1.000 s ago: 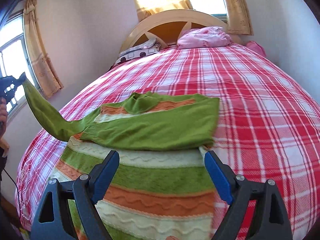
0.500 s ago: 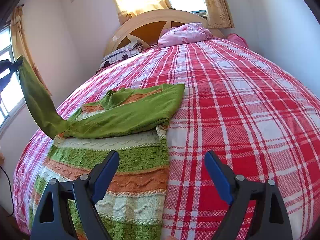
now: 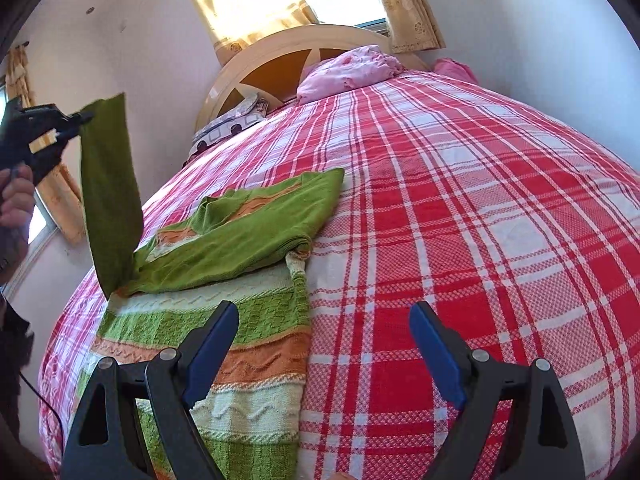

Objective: Fold small clothes
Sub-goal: 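Lift the cuff with the left gripper and carry it across the sweater body, then lay the sleeve on the sweater body and open the left gripper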

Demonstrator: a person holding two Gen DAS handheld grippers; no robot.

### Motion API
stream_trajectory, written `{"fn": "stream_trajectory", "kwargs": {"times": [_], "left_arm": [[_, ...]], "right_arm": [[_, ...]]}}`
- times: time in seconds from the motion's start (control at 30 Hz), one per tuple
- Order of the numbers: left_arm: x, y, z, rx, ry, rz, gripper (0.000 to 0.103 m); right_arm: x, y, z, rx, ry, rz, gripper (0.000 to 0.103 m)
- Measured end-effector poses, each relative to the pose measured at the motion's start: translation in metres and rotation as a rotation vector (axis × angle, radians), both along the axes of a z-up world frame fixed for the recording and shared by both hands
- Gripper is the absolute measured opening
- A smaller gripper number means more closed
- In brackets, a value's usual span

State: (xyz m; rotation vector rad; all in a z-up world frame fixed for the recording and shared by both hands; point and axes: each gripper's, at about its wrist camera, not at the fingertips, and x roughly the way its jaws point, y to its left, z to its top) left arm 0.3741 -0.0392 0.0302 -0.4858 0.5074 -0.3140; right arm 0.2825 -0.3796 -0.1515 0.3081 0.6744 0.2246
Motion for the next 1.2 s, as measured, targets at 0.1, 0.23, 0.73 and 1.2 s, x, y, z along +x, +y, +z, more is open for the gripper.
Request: {"fn": "stream_trajectory", "kwargs": {"times": [0.1, 0.23, 0.73, 1.2], "left_arm": [[0.009, -0.034, -0.027, 0.039, 0.04, 0.001, 0.006], [0.02, -0.074, -0.064, 0.107, 0.098, -0.01, 0.006], [0.018, -0.158, -0.111, 0.27, 0.156, -0.106, 0.006], [-0.033, -0.107, -0.106, 0.428, 0.039, -0.186, 0.088]], "right_arm": [[0.001, -0.002, -0.002, 0.013, 0.003, -0.015, 0.088], [0.004, -0.01, -0.006, 0.058, 0.021, -0.041, 0.088], [0.013, -0.038, -0.019, 0.191, 0.081, -0.135, 0.088], [0.012, -0.034, -0.017, 0.175, 0.076, -0.098, 0.088]]}}
